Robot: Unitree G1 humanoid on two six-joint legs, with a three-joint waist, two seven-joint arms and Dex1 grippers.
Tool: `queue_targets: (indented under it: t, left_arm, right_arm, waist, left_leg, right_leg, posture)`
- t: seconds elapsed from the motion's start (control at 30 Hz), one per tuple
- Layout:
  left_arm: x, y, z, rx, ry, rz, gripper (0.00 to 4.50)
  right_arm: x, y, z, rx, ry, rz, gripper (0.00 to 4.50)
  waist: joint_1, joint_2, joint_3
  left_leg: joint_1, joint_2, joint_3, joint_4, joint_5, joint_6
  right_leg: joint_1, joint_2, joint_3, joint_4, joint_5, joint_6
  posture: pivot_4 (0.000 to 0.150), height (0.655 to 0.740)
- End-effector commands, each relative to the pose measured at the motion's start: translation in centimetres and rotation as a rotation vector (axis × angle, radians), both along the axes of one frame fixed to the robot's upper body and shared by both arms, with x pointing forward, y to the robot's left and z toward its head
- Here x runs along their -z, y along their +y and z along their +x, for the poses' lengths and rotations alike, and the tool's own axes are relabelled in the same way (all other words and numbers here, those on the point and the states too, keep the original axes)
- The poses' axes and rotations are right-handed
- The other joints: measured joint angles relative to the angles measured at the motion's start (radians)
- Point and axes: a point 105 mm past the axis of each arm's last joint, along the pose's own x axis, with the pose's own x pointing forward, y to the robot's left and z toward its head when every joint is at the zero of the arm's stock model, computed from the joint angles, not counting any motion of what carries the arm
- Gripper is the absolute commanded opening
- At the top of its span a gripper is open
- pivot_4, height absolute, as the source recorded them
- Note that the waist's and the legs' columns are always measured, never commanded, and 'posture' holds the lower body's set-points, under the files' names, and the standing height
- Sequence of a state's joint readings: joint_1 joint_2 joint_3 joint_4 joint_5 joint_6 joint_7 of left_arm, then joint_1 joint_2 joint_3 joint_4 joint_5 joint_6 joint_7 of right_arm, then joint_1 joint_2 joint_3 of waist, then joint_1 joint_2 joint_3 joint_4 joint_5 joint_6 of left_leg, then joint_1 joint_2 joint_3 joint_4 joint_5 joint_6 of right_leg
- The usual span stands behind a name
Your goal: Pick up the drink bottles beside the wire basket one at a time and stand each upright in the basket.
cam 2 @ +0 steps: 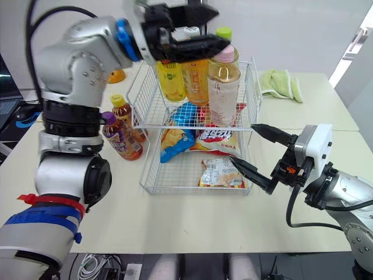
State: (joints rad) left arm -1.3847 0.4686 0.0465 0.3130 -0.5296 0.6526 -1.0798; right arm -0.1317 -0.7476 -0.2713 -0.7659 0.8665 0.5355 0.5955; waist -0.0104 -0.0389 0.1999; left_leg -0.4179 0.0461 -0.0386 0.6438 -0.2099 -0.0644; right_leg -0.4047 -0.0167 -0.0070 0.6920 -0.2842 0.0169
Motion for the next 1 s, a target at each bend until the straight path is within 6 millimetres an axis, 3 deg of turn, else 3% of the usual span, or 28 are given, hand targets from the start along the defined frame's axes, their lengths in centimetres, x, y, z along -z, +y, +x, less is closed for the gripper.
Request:
queue_targets:
  t: [0.03, 0.17, 0.3, 0.5, 0.63, 0.67, 0.8, 0.9, 1.0]
  left_arm:
    - [-1.7, 2.9, -2.1, -0.009, -0.045, -0.059, 4.47]
    - [-0.7, 6.3, -2.6, -0.113, -0.011, -0.095, 4.47]
    - [0.9, 11.3, -3.1, -0.332, 0.012, -0.156, 4.47]
    - [5.4, 18.1, -4.3, -0.672, 0.053, -0.198, 4.47]
    - [9.1, 22.2, -6.7, -0.868, 0.099, -0.247, 4.47]
    - [9.7, 22.6, -7.1, -0.890, 0.106, -0.245, 4.47]
    - [15.6, 24.8, -9.7, -1.031, 0.228, -0.252, 4.47]
    - [20.2, 25.0, -12.0, -1.106, 0.340, -0.249, 4.47]
    - [23.5, 25.1, -14.1, -1.173, 0.401, -0.248, 4.47]
  right_arm:
    - [-0.7, 0.8, -0.4, -0.074, -0.041, -0.011, 4.50]
    - [-0.8, 1.4, -0.5, -0.141, -0.042, -0.014, 4.50]
    - [-0.8, 2.5, -0.6, -0.260, -0.038, -0.018, 4.50]
    - [-0.2, 3.5, 0.0, -0.376, -0.059, -0.058, 4.50]
    - [-0.6, 4.4, 0.0, -0.472, -0.060, -0.044, 4.50]
    - [-0.6, 4.5, 0.0, -0.482, -0.059, -0.044, 4.50]
    - [-0.6, 4.9, 0.1, -0.532, -0.051, -0.041, 4.50]
    - [-0.7, 5.2, 0.3, -0.549, -0.055, -0.040, 4.50]
    - [-0.8, 5.3, 0.3, -0.554, -0.060, -0.039, 4.50]
  waist:
    - [-0.004, 0.000, 0.000]
    - [-0.016, 0.001, 0.000]
    - [-0.021, 0.001, 0.000]
    - [-0.019, 0.001, -0.001]
    - [-0.018, 0.001, 0.000]
    - [-0.016, 0.001, 0.000]
    - [-0.007, 0.001, -0.002]
    - [-0.005, 0.000, -0.003]
    - [0.004, -0.001, -0.003]
  left_leg:
    - [0.000, 0.000, 0.000, 0.000, 0.000, 0.000]
    - [0.001, 0.000, -0.001, 0.000, 0.000, 0.000]
    - [0.002, 0.001, -0.001, 0.001, 0.000, 0.000]
    - [0.003, 0.001, 0.000, 0.000, 0.000, 0.000]
    - [0.002, 0.001, 0.000, 0.001, 0.000, 0.000]
    - [0.003, 0.001, 0.000, 0.000, 0.000, 0.000]
    - [0.003, 0.001, 0.000, 0.000, 0.000, 0.000]
    - [0.003, 0.001, 0.001, 0.000, 0.000, 0.000]
    - [0.003, 0.001, 0.000, 0.000, 0.000, 0.000]
  right_leg:
    - [0.000, 0.000, 0.000, 0.000, 0.000, 0.000]
    - [0.000, 0.000, 0.000, 0.002, 0.000, 0.000]
    - [0.000, -0.001, 0.000, 0.004, 0.000, 0.000]
    - [0.000, -0.001, 0.000, 0.005, 0.003, -0.005]
    - [0.000, -0.002, 0.000, 0.004, 0.003, -0.005]
    - [0.000, -0.002, 0.000, 0.004, 0.003, -0.005]
    - [0.001, -0.002, 0.000, 0.004, 0.003, -0.005]
    - [0.001, -0.003, 0.001, 0.003, 0.003, -0.005]
    - [0.001, -0.003, 0.000, 0.003, 0.003, -0.006]
  posture:
    - [0.150, 0.7400]
    - [0.150, 0.7400]
    - [0.150, 0.7400]
    - [0.150, 0.7400]
    - [0.150, 0.7400]
    - [0.150, 0.7400]
    - [0.150, 0.7400]
    - [0.150, 0.7400]
    - [0.150, 0.7400]
